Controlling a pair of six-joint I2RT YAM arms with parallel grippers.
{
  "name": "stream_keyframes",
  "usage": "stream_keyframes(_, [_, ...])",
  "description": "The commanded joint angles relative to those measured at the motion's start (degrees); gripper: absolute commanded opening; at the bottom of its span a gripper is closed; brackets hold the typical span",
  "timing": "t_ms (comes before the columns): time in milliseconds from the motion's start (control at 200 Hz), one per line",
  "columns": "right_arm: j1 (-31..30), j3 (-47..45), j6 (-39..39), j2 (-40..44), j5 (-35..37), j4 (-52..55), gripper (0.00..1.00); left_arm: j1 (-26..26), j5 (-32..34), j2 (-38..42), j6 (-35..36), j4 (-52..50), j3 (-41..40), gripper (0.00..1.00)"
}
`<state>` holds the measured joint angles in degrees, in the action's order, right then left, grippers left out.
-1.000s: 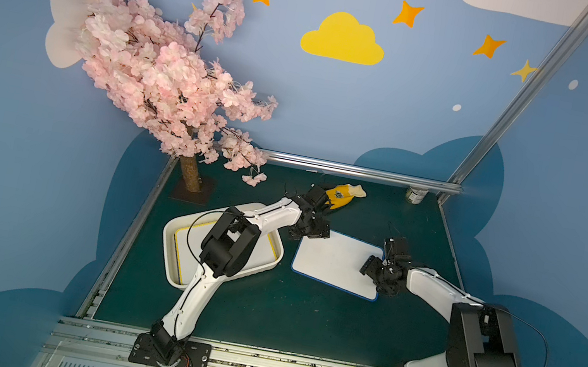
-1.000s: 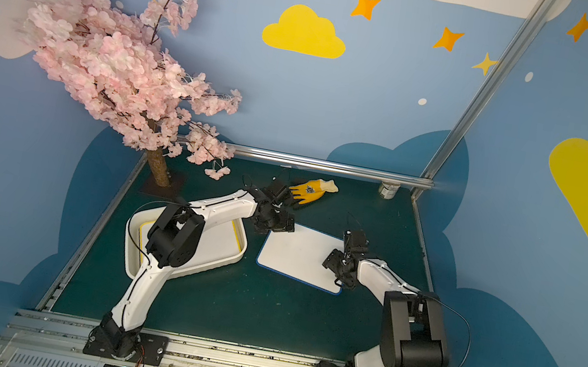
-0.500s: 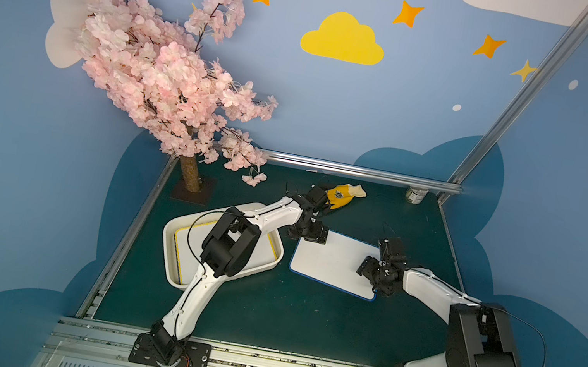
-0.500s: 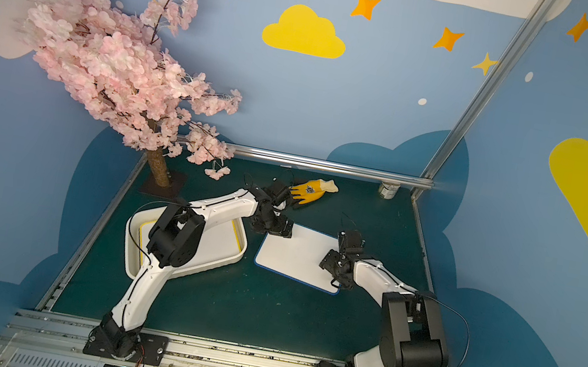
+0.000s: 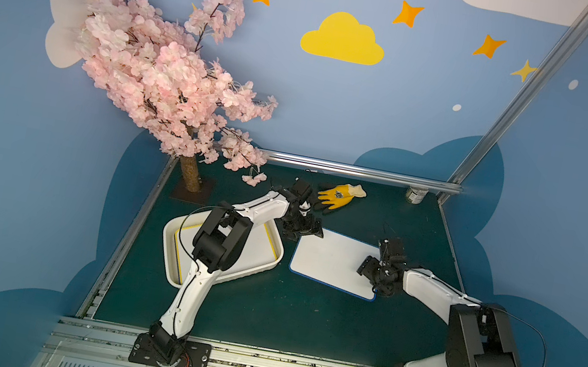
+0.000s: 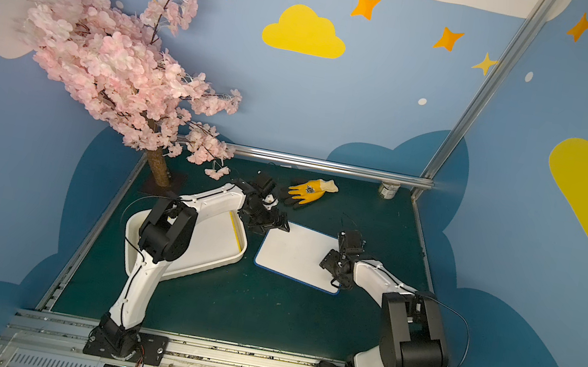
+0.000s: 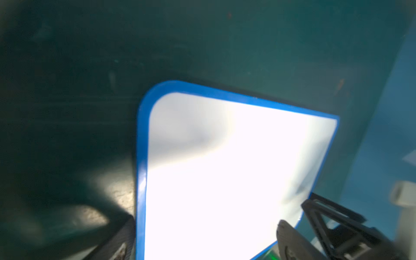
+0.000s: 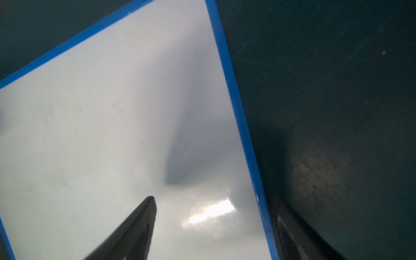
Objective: Put the whiteboard into the storage box
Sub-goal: Pick up the whiteboard at the center of the board.
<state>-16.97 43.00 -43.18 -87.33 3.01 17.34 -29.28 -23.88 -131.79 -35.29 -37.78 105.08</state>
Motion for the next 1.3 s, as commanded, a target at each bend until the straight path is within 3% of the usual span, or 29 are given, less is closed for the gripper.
stream_keyframes(0, [-1.7,-3.8,-4.26,-3.58,-14.2,-1.34,0.78,-1.8,-13.16,-1.53,-6.66,-4.1,-4.58,0.97])
stream_keyframes(245, [-1.31,-5.65,-7.41,-3.85,-15.48,-2.66,0.77,0.21,-18.23,-0.73,-12.85,0.07,-6.83,0.96])
stream_keyframes(1057, [0.58,-9.69,-16.05,-1.5,-17.2,-7.75,0.77,1.85,-24.83,-3.11,-25.34,8.23,-5.17,0.95])
stream_keyframes(1297, [1.57,-10.17,-17.12,-1.5,-17.99,-9.04,0.77,2.31,-22.52,-5.79,-20.74,2.85,-0.52,0.95])
